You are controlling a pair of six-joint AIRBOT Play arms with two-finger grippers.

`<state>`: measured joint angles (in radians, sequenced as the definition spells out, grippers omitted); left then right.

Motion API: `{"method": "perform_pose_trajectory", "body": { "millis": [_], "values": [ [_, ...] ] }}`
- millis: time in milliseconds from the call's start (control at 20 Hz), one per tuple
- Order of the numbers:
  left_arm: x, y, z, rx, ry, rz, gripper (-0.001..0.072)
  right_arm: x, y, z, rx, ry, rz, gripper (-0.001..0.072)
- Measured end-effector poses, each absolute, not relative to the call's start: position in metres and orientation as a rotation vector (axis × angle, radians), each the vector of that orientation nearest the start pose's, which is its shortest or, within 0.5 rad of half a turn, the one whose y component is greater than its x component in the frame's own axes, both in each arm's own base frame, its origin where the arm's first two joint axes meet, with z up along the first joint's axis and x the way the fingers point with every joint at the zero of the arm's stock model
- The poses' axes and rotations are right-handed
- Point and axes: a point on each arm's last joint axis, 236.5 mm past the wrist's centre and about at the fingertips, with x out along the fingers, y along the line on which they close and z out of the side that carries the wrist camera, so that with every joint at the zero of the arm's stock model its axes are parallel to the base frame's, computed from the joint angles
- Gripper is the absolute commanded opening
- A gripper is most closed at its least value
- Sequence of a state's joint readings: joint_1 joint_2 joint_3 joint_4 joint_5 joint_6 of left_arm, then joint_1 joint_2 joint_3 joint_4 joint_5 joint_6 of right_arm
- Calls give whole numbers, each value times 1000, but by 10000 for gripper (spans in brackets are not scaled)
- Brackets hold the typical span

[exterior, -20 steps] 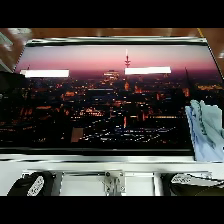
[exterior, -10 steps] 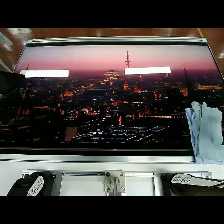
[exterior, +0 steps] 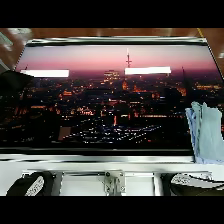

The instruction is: Fold the shirts.

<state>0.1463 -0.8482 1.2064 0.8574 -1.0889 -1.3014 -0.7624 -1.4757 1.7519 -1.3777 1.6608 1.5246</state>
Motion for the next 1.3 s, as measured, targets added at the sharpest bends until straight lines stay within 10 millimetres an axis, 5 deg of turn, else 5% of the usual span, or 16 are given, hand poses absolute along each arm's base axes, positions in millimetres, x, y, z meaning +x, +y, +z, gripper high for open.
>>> {"method": "perform_pose_trajectory", "body": {
  "millis": [50, 150, 200, 250, 300, 450, 600, 850, 1300],
  "values": [
    [366, -94, 238, -335, 627, -445, 32, 354, -221, 133, 568, 1154, -336, 566],
    [383, -113, 210, -297, 734, -472, 34, 392, -172, 155, 497, 1094, -192, 682],
    [389, -121, 189, -244, 822, -464, 161, 404, -145, 156, 447, 1103, -136, 682],
    [392, -128, 164, -168, 922, -446, 497, 411, -119, 151, 396, 1133, -92, 682],
    [392, -132, 142, -87, 1018, -423, 710, 415, -96, 144, 355, 1163, -52, 682],
    [385, -143, 92, 128, 1253, -362, 707, 414, -48, 117, 262, 1256, 23, 681],
    [378, -157, 72, 227, 1340, -353, 708, 408, -17, 96, 206, 1324, 82, 681],
    [390, -161, 65, 255, 1326, -326, 708, 407, 9, 86, 197, 1343, 137, 681],
    [390, -148, 62, 223, 1361, -269, 708, 407, 19, 85, 214, 1341, 163, 681]
  ]
}}
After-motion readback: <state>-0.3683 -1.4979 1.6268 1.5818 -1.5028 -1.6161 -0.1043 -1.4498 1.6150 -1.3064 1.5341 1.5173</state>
